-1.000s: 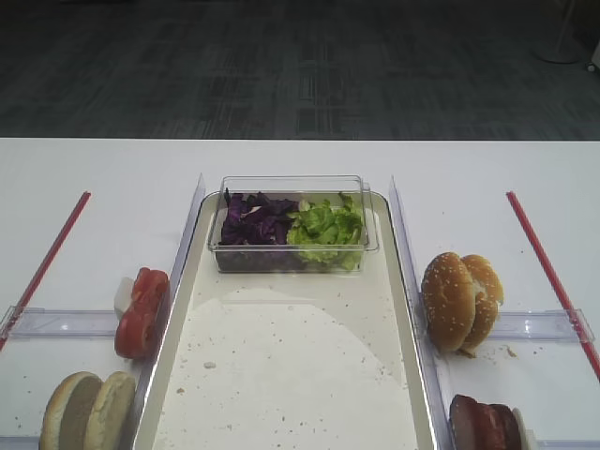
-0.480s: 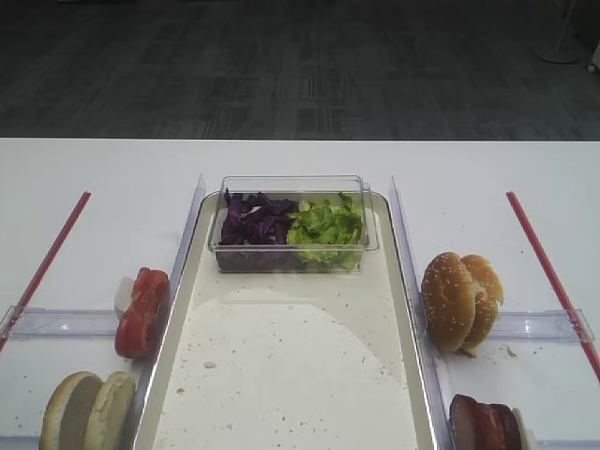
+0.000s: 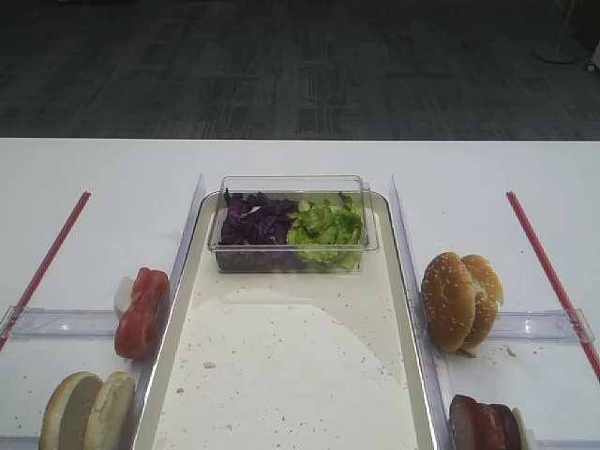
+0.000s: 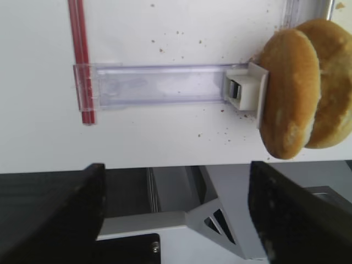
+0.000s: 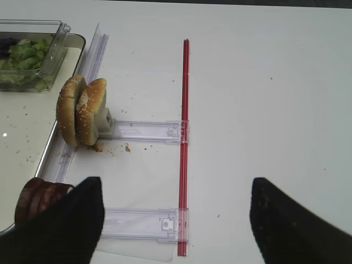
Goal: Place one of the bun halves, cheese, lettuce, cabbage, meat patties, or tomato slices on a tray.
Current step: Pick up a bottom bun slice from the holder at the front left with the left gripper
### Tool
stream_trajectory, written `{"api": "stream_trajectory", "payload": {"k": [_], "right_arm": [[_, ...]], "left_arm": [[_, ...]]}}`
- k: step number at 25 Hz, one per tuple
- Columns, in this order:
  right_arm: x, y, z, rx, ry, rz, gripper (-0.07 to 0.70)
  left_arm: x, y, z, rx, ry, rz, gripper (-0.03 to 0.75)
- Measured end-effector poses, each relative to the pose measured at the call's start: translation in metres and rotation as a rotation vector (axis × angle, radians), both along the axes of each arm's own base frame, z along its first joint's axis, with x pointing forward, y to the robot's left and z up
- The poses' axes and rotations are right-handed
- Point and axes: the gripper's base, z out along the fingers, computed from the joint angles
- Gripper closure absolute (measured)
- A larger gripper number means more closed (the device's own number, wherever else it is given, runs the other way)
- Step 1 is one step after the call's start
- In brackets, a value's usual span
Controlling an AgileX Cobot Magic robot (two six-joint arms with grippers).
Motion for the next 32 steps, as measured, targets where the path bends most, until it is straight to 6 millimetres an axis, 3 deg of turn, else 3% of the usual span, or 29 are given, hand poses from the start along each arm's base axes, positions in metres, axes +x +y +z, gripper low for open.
{"api": "stream_trajectory", "payload": {"k": [6,11,32], "right_arm": [[0.0,0.0,0.0,0.0,0.0,0.0,0.061],[0.0,0.0,0.0,0.0,0.0,0.0,0.061],[0.0,0.0,0.0,0.0,0.0,0.0,0.061]], "left_arm": [[0.003,-0.004,0.006,-0.042,-0.021,0.014,0.23],[0.008,-0.009,0.015,-0.059,-0.054,-0.002,0.282],[-0.007,-0.059,0.016,-0.071,-0.024,-0.128,0.295]]}}
